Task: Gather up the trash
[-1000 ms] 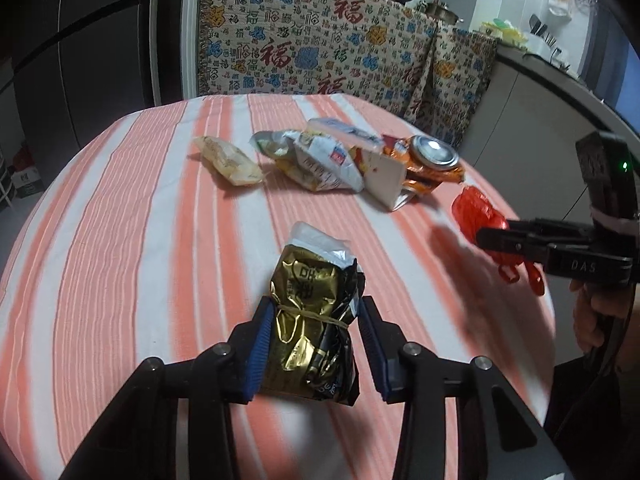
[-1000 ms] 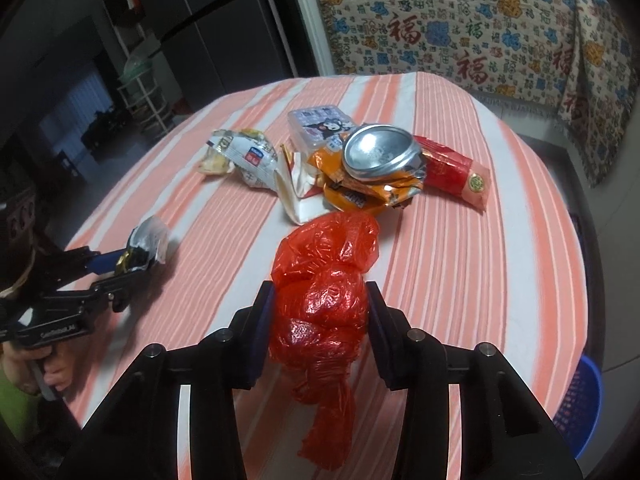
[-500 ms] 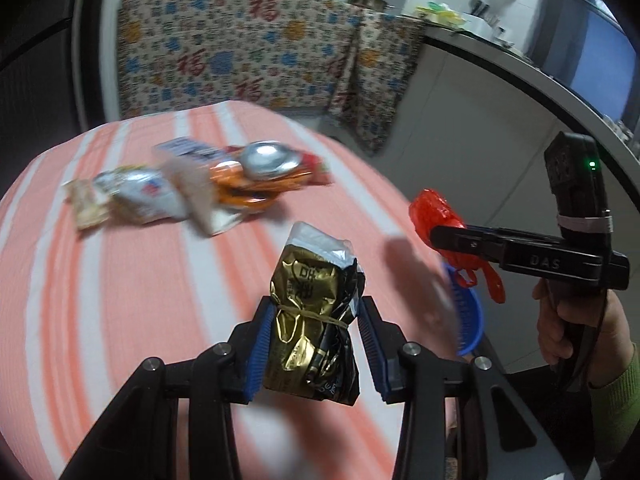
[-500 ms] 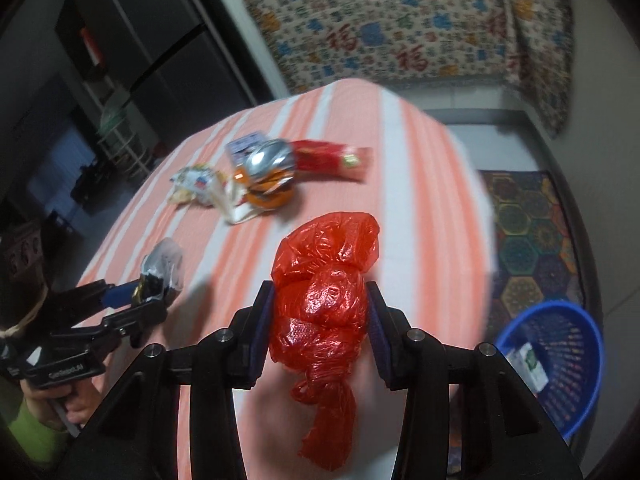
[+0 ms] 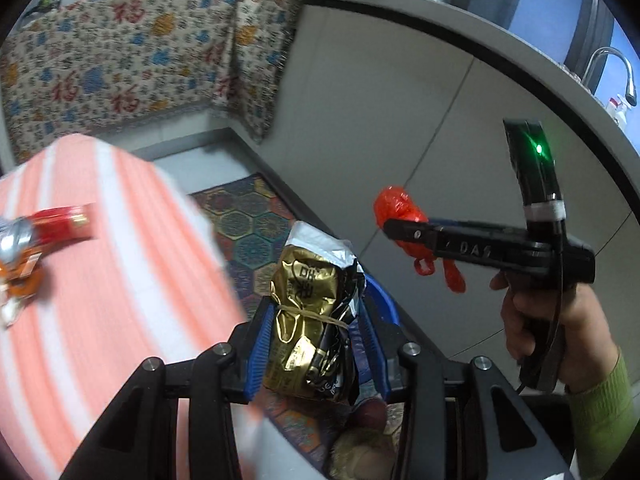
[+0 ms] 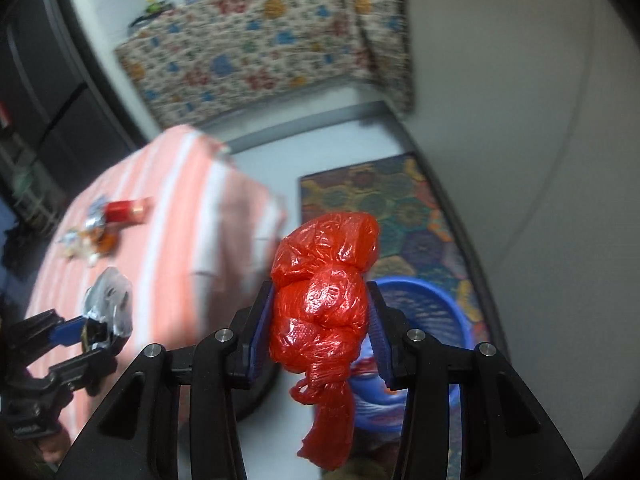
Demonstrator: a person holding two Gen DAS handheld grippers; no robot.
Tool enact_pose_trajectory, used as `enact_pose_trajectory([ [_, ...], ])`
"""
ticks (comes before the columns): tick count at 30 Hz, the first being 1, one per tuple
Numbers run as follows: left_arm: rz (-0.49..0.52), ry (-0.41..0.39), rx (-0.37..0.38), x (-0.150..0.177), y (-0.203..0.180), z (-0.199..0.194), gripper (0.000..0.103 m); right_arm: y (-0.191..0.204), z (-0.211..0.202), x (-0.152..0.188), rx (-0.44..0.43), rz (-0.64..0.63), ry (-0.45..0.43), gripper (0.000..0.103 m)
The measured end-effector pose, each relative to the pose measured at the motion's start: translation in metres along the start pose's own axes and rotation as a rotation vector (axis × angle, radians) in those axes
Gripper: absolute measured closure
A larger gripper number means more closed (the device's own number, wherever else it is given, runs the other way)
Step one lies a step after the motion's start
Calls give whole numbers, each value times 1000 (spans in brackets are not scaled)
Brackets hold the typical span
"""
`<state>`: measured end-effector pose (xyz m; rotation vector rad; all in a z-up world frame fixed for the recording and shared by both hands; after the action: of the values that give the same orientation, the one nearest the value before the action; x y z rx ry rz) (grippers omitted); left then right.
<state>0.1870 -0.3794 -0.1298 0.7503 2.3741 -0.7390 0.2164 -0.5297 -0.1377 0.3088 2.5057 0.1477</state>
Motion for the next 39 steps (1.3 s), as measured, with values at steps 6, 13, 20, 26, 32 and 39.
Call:
enact_pose_trajectory([
  [6, -22, 40, 37, -15, -10, 54, 61, -40, 19, 17, 6, 62, 42, 58],
  [13, -7, 93, 45, -10, -19, 101, 60, -67, 17, 23, 1, 110, 44, 58],
  [20, -5, 124, 49, -6, -22, 127, 60, -78, 21, 23, -8, 149, 50, 58],
  [26, 24, 135, 48, -2, -27, 135, 59, -79, 22, 22, -17, 159, 49, 57],
  [32, 30, 151, 46, -4, -25, 148, 46, -86, 21, 22, 9, 182, 27, 45],
  [39, 6, 127, 50, -6, -24, 133, 46, -92, 11, 20, 54, 205, -19, 28],
])
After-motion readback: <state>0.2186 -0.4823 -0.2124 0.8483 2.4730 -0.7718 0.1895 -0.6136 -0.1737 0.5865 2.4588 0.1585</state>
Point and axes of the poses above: each gripper's, at about its wrist camera, not at the fingertips, and z roughly the way its jaws point, y to its left, x to its underside, the point moved 2 cm from there along z, roughly the way its jaws point, and after that the axes turned 4 degrees about x, right-handed, at the moved point
